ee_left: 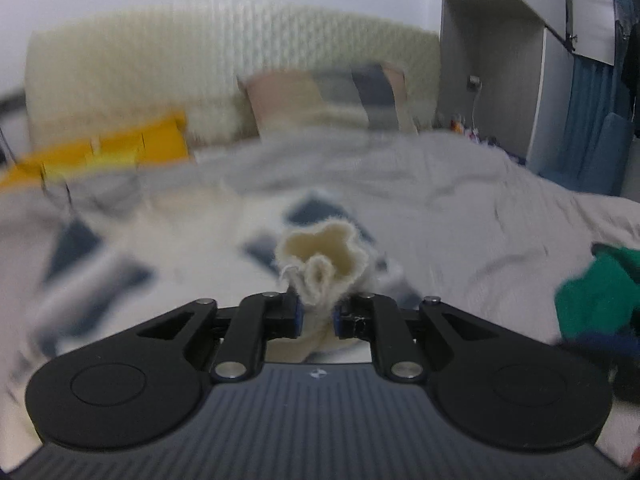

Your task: Fold large clothes

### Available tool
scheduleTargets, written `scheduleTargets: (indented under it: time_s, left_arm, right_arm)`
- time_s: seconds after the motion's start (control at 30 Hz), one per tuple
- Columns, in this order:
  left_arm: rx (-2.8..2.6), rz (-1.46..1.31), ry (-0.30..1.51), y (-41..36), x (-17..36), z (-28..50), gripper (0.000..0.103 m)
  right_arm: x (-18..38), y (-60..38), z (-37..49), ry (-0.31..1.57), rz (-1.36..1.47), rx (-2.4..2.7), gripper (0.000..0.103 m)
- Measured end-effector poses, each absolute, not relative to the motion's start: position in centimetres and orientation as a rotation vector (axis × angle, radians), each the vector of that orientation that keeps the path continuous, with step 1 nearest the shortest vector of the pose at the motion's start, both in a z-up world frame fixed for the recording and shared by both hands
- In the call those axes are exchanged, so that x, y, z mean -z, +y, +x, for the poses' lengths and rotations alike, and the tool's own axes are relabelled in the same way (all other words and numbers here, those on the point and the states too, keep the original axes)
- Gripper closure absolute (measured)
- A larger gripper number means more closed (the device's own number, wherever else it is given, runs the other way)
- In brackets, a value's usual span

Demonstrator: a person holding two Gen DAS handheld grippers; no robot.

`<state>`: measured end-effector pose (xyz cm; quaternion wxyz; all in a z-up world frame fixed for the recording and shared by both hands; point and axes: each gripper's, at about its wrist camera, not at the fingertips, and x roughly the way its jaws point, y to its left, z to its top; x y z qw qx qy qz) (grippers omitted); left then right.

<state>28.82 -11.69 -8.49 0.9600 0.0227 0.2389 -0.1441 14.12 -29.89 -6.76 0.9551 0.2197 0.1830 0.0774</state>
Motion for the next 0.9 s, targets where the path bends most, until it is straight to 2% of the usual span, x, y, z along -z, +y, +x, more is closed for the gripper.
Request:
scheduleTargets:
  time_s: [0.07,0.13,0.17,0.23,0.33,0.43,0.7,0.9]
  left_arm:
    - [0.325,-0.006,0.529,-10.7,10.5,28.7,0.084]
    - [0.385,-0.094,0.597,-8.8,11.6,28.1,0.065]
    - [0.390,-0.122,0.617,-8.1,12.2,28.1,0.059]
    - [0.389,-0.188,0.640,-6.2,12.2,27.1,0.038]
    - [0.429,-0.297,0.637,-3.1,12.1,25.4,0.022]
    - [0.421,-0.356,0.617,-0.6,10.6,24.1,0.019]
    - [0.368,-0.418,0.586,2.8,9.2,24.1,0.018]
    - [0.279,-0.448,0.634,4.7,11.9,26.8,0.018]
  right_arm:
    - [7.1,-30.2,14.5,0.387,0.467,-0.154,0.015]
    - [7.4,-30.3,14.9,0.395,0.478,-0.146,0.015]
    - [7.5,-30.2,15.1,0.398,0.477,-0.145,0.015]
    - [7.6,-29.9,15.3,0.409,0.469,-0.147,0.015]
    - [7.7,-29.3,15.2,0.412,0.443,-0.148,0.015]
    - [7.8,-28.7,15.2,0.427,0.412,-0.159,0.015]
    - [8.1,-27.0,16.3,0.504,0.437,-0.257,0.015]
    - [9.5,-24.4,18.7,0.574,0.348,-0.288,0.016]
